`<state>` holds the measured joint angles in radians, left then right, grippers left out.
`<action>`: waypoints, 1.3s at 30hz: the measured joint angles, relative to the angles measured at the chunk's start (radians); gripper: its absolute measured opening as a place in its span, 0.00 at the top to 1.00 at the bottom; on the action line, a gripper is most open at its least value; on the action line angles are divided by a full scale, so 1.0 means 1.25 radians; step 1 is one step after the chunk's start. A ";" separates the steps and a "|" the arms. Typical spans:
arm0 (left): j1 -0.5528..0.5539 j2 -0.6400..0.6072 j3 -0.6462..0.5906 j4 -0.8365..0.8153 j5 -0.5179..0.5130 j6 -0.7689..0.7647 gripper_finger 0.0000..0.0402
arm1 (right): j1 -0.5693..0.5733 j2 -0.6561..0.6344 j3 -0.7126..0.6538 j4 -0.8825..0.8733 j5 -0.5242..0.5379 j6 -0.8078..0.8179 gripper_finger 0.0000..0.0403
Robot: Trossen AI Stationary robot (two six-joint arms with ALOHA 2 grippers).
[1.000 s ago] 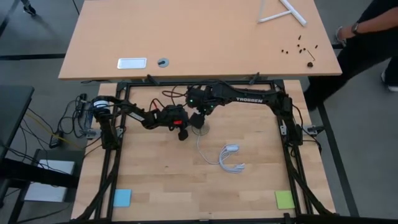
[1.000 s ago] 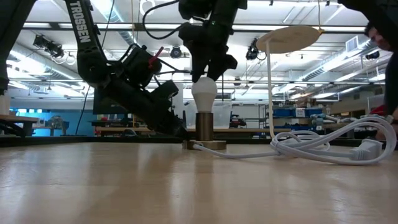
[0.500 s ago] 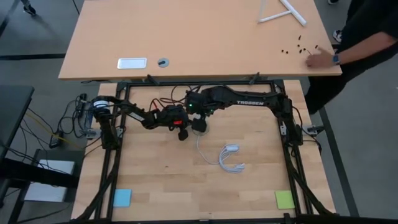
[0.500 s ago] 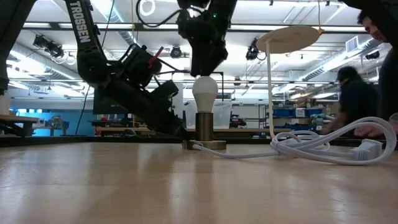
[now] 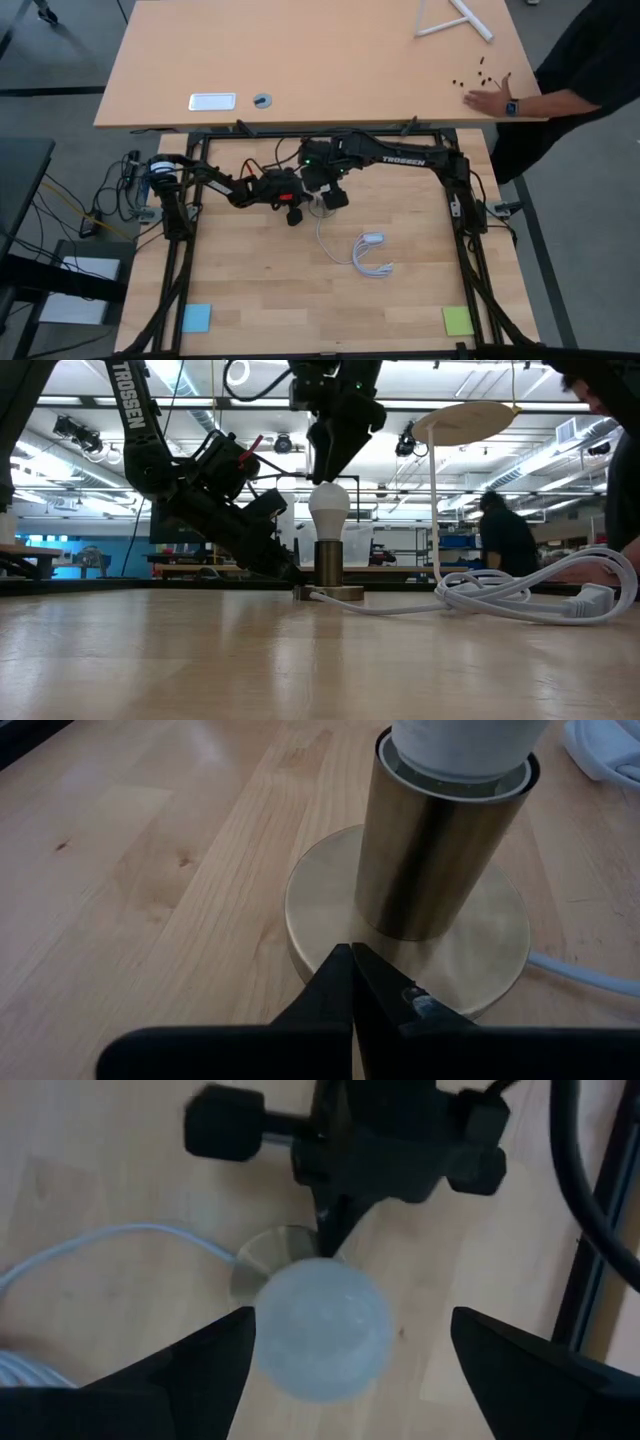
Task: Screw lightbulb
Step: Insert the white lightbulb into the golden lamp
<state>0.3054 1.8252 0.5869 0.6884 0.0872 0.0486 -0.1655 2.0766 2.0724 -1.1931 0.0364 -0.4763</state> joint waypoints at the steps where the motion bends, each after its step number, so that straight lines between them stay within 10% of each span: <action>1: 0.000 0.000 0.000 0.000 0.000 0.000 0.99 | -0.002 0.000 -0.001 0.000 0.000 -0.003 0.15; 22: 0.000 0.001 0.000 0.000 0.000 0.000 0.99 | -0.006 0.000 -0.066 0.023 -0.002 -0.008 0.26; 39: 0.000 0.001 0.000 0.000 0.000 0.000 0.99 | 0.000 -0.003 -0.064 -0.024 0.002 0.692 0.31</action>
<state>0.3054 1.8259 0.5869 0.6884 0.0868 0.0490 -0.1651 2.0731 1.9919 -1.2232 0.0387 0.3881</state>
